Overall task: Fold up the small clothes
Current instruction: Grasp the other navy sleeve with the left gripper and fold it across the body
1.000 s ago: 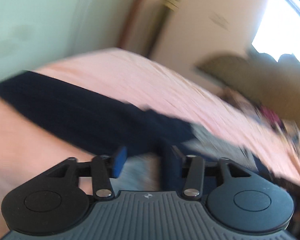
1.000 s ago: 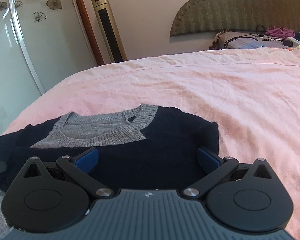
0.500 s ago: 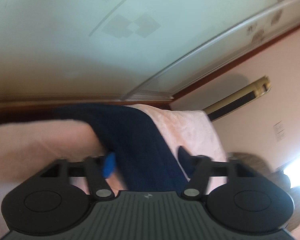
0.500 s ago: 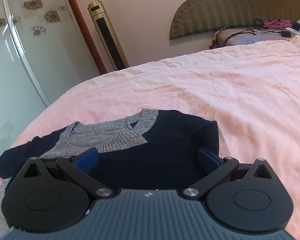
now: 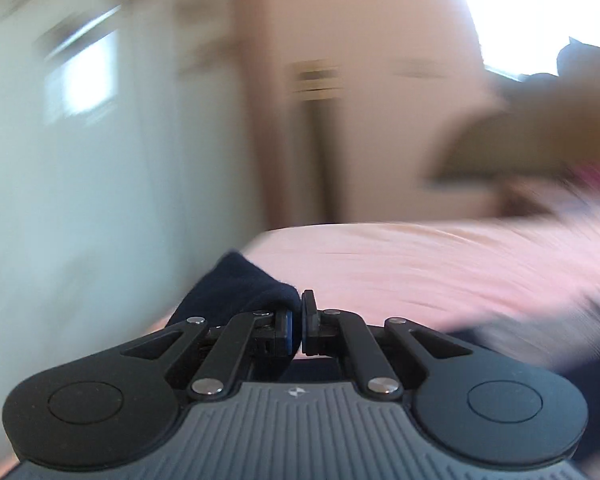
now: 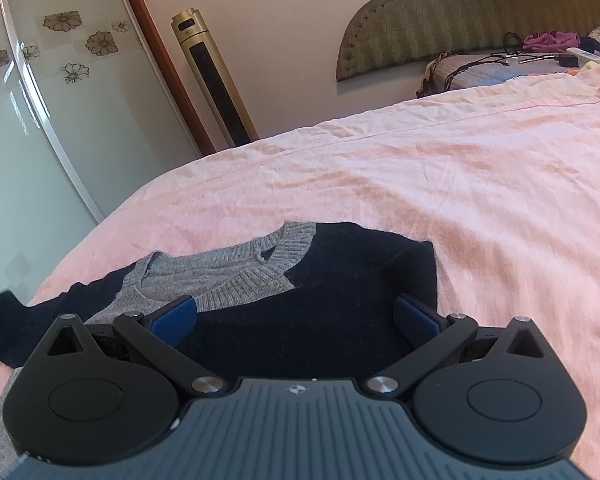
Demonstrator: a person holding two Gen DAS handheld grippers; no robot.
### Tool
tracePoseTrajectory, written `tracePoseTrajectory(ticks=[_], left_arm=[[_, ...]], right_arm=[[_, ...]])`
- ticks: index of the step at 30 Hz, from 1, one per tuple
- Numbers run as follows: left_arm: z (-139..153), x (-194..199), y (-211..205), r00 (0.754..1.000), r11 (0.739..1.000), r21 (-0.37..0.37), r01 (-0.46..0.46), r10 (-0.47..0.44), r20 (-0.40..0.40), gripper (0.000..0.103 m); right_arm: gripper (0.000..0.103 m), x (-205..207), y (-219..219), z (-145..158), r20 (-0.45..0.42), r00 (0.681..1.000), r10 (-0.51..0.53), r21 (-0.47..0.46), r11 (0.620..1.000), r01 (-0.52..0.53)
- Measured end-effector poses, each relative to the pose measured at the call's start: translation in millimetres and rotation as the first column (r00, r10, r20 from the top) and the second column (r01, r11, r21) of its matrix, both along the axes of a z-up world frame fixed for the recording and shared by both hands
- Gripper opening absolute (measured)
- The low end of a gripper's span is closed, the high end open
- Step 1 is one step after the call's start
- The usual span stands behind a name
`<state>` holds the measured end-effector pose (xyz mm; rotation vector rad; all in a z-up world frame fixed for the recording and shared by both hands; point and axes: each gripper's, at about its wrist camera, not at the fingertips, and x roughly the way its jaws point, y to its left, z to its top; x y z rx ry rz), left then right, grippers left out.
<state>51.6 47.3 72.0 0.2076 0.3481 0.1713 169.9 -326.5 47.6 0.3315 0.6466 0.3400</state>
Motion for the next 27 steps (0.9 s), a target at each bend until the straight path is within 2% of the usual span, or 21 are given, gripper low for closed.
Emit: tracePoseTrajectory(ticks=[1,2,3,4,5,6,7,8,10,12,13,14,16,18,19,21,23,24,25,27], left_arm=[[-10.0,0.2,-40.6,0.985,0.987,0.064,0.148,-0.141,-0.100,0.004],[-22.6,-0.8,-70.8,0.948,0.961,0.079,0.264,-0.243,-0.204,0.005],[-36.6,-2.4,-93.6,0.899,0.932,0.066,0.356,-0.322,-0.298,0.007],[-47.3,-5.7,-108.4,0.863,0.913,0.057,0.405,-0.360,-0.354,0.007],[-56.3,-12.1,-119.3,0.858,0.905,0.082,0.417,-0.362,-0.365,0.009],[-61.1,-20.5,-124.3,0.879,0.907,0.132,0.401,-0.340,-0.333,0.013],[-61.7,-26.1,-125.2,0.885,0.906,0.147,0.398,-0.337,-0.321,0.015],[-60.1,-30.4,-121.7,0.884,0.908,0.132,0.397,-0.339,-0.321,0.018],[-52.6,-37.8,-108.5,0.888,0.920,0.084,0.384,-0.343,-0.306,0.031],[-40.5,-46.9,-89.2,0.911,0.940,0.010,0.341,-0.328,-0.251,0.069],[-35.4,-50.7,-78.0,0.924,0.948,-0.034,0.316,-0.316,-0.218,0.075],[-28.8,-53.3,-64.9,0.938,0.954,-0.091,0.286,-0.298,-0.177,0.076],[-20.0,-59.0,-38.3,0.957,0.947,-0.224,0.228,-0.261,-0.130,0.076],[-15.7,-55.2,-6.8,0.977,0.911,-0.388,0.139,-0.190,-0.097,0.076],[-14.9,-50.2,7.5,0.982,0.880,-0.467,0.092,-0.156,-0.102,0.076],[-19.8,-38.9,32.9,0.981,0.786,-0.618,0.009,-0.126,-0.147,0.075],[-29.7,-34.4,48.4,0.979,0.683,-0.730,-0.038,-0.123,-0.165,0.075],[-35.7,-34.3,49.7,0.977,0.654,-0.754,-0.054,-0.123,-0.177,0.075],[-38.6,-31.8,46.7,0.975,0.656,-0.752,-0.065,-0.119,-0.188,0.075],[-41.6,-25.7,34.8,0.975,0.689,-0.722,-0.065,-0.111,-0.194,0.074]], right_arm=[[0.103,-0.2,-0.9,-0.1,0.000,1.000,-0.001,0.007,1.000,0.001],[0.103,-0.3,-2.2,-0.3,0.000,1.000,-0.002,0.016,1.000,0.002],[0.103,-0.3,-3.7,-0.5,0.000,1.000,-0.002,0.027,1.000,0.002],[0.103,-0.5,-5.4,-0.7,0.000,1.000,-0.003,0.039,0.999,0.003],[0.103,-0.7,-7.2,-1.0,0.000,1.000,-0.004,0.052,0.999,0.004],[0.103,-0.9,-8.7,-1.3,0.000,1.000,-0.005,0.062,0.998,0.005],[0.103,-1.3,-10.4,-1.6,0.000,1.000,-0.005,0.074,0.997,0.005],[0.103,-1.5,-11.4,-1.8,0.000,1.000,-0.005,0.082,0.997,0.005],[0.103,-1.5,-12.6,-2.0,0.000,1.000,-0.006,0.093,0.996,0.006],[0.103,-1.3,-12.9,-2.1,0.000,1.000,-0.006,0.096,0.995,0.006],[0.103,-1.3,-12.5,-2.0,0.000,1.000,-0.006,0.096,0.995,0.006],[0.103,-1.4,-12.1,-1.8,0.000,1.000,-0.006,0.093,0.996,0.006],[0.103,-2.1,-10.7,-1.4,0.001,1.000,-0.006,0.084,0.996,0.006],[0.103,-2.7,-8.7,-1.0,0.002,1.000,-0.008,0.071,0.997,0.008],[0.103,-2.8,-7.6,-0.8,0.003,1.000,-0.009,0.063,0.998,0.008],[0.103,-2.4,-5.9,-0.7,0.002,1.000,-0.009,0.052,0.999,0.008],[0.103,-2.4,-3.7,-0.5,0.002,1.000,-0.008,0.037,0.999,0.008],[0.103,-2.2,-2.4,-0.3,0.002,1.000,-0.008,0.028,1.000,0.008],[0.103,-2.3,-1.4,-0.3,0.002,1.000,-0.008,0.020,1.000,0.008],[0.103,-2.1,0.6,-0.1,0.002,1.000,-0.007,0.005,1.000,0.007]])
